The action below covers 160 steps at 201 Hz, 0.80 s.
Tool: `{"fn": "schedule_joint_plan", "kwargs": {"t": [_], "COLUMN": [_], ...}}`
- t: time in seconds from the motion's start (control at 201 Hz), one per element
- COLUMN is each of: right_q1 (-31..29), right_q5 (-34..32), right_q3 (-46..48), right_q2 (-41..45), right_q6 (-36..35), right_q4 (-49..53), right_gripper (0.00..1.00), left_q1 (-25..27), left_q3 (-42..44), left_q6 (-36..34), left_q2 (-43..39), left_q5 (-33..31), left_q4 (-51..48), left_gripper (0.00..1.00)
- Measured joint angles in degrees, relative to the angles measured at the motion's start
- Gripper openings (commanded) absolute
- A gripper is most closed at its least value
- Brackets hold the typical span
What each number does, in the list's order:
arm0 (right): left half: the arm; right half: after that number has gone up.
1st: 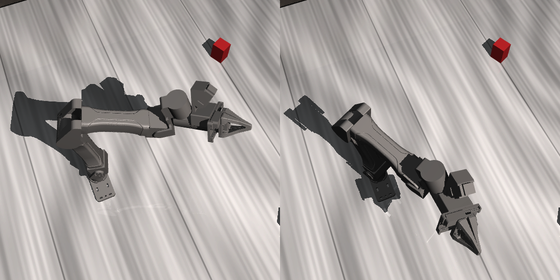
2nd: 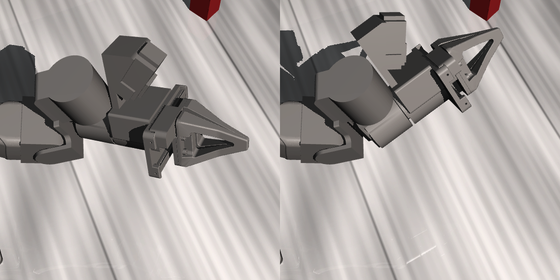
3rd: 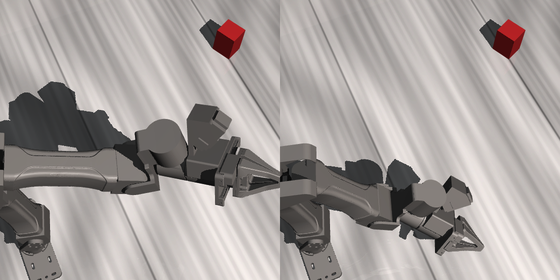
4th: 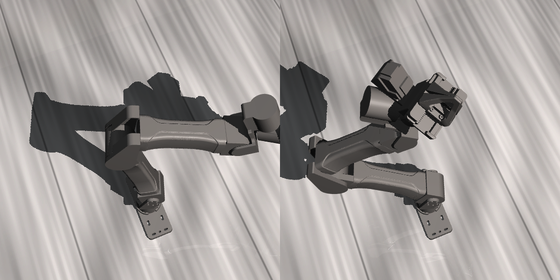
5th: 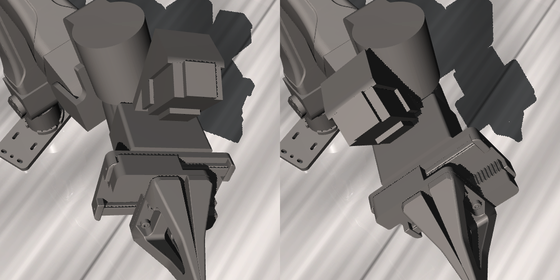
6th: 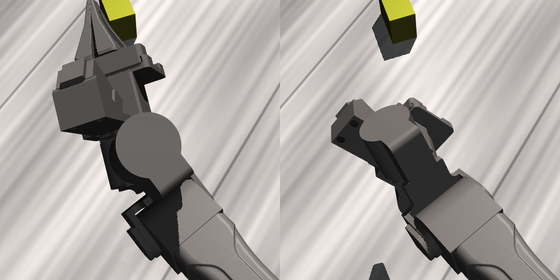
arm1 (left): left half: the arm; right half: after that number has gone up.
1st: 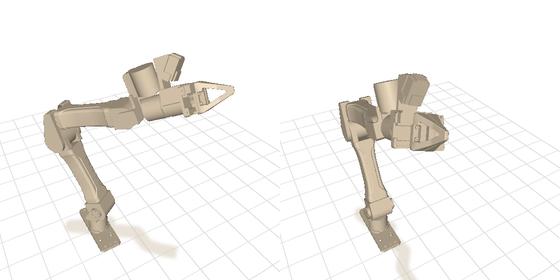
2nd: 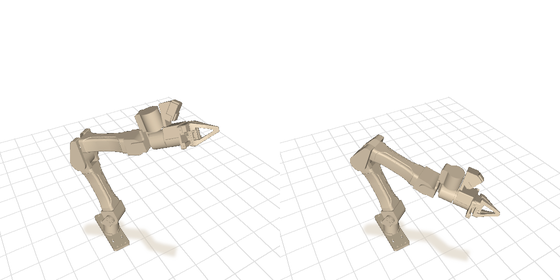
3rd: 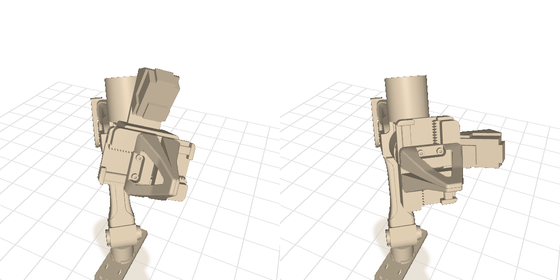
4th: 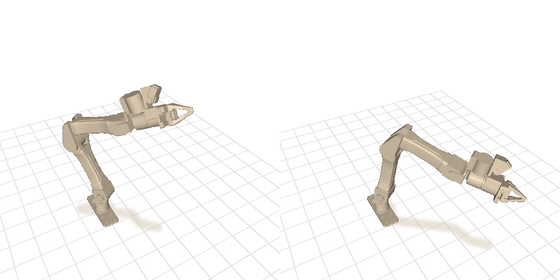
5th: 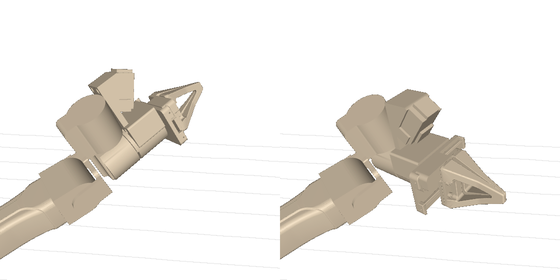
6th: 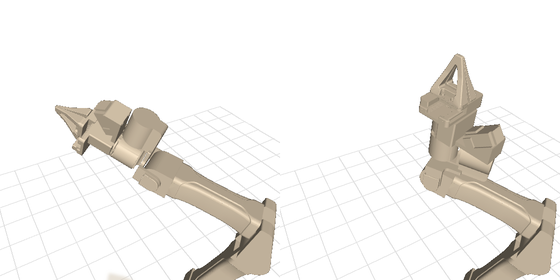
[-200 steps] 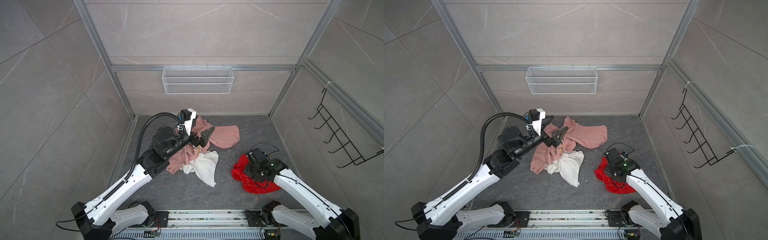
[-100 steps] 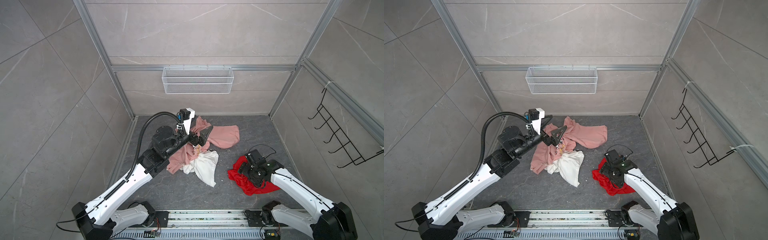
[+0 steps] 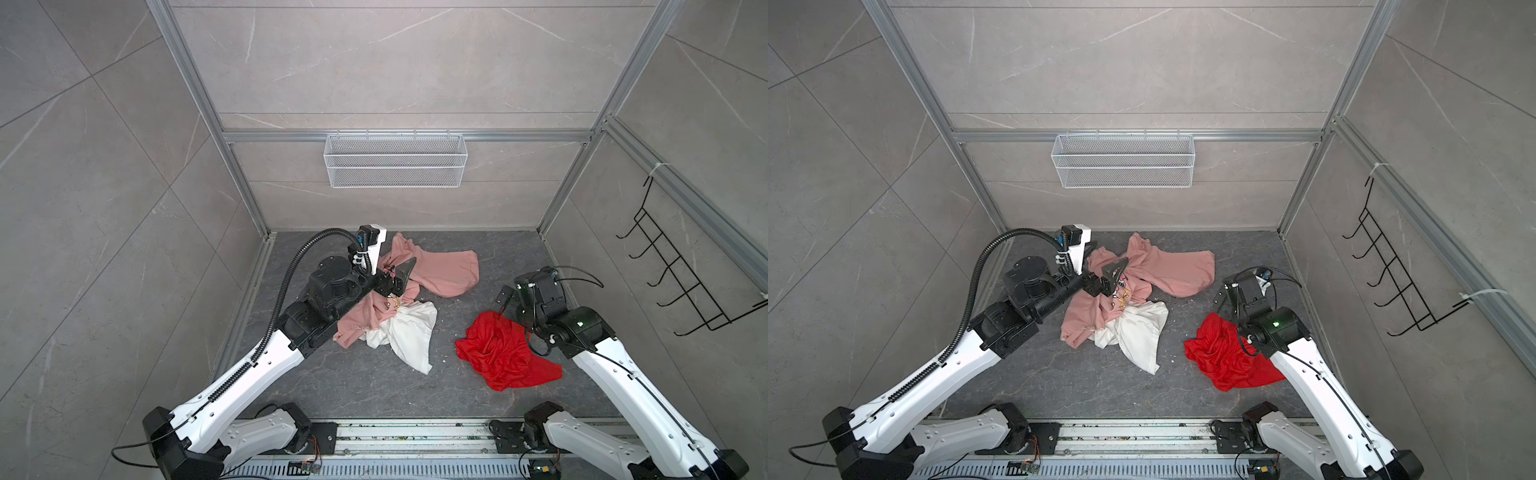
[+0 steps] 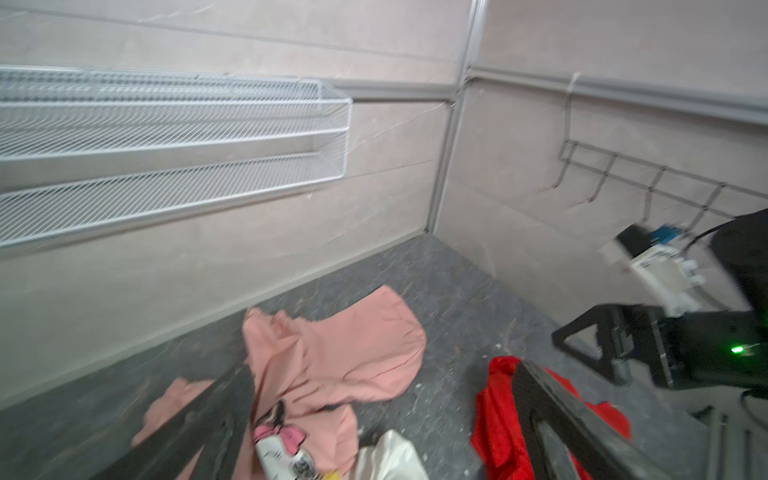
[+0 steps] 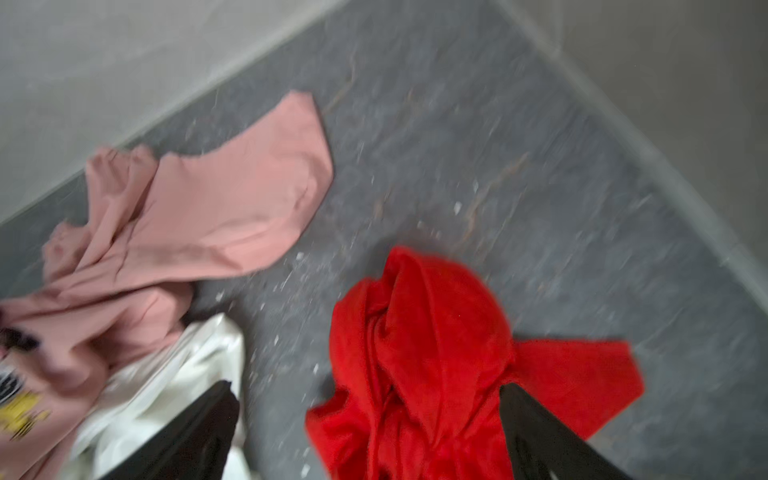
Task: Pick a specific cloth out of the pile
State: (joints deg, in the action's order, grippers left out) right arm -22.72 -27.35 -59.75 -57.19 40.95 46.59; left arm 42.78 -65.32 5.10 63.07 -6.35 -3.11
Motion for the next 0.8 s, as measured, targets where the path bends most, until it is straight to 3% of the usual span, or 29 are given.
{"fn": "schedule_joint_plan", "kwargs": {"t": [0.115, 0.244, 0.428, 0.797], "right_q1": [2.91, 10.32, 18.10, 24.46], "right_q5": [-8.85, -11.43, -7.43, 6.47], "right_q3": [11.34, 25.03, 27.39, 41.22], "right_q2": [-0.55, -4.02, -9.60, -17.40], "right_q6": [-8.96, -17.90, -23.47, -25.62], "right_q4": [-21.03, -44.04, -56.85, -83.80], "right_gripper": [1.00, 1.00, 1.00, 1.00], "left_q1": [-6.54, -20.20, -30.47, -41.64], "left_q3": [0.02, 4.42, 10.91, 12.59], "left_q6": [0.46, 3.23, 3.72, 3.04], "left_q2": [0.57, 1.05, 4.87, 19.54], "left_q5": [-3.98, -6.95, -11.65, -14.84], "left_q4": [-7.54, -10.71, -13.16, -7.37], "left_gripper": [0.99, 0.99, 0.99, 0.98]}}
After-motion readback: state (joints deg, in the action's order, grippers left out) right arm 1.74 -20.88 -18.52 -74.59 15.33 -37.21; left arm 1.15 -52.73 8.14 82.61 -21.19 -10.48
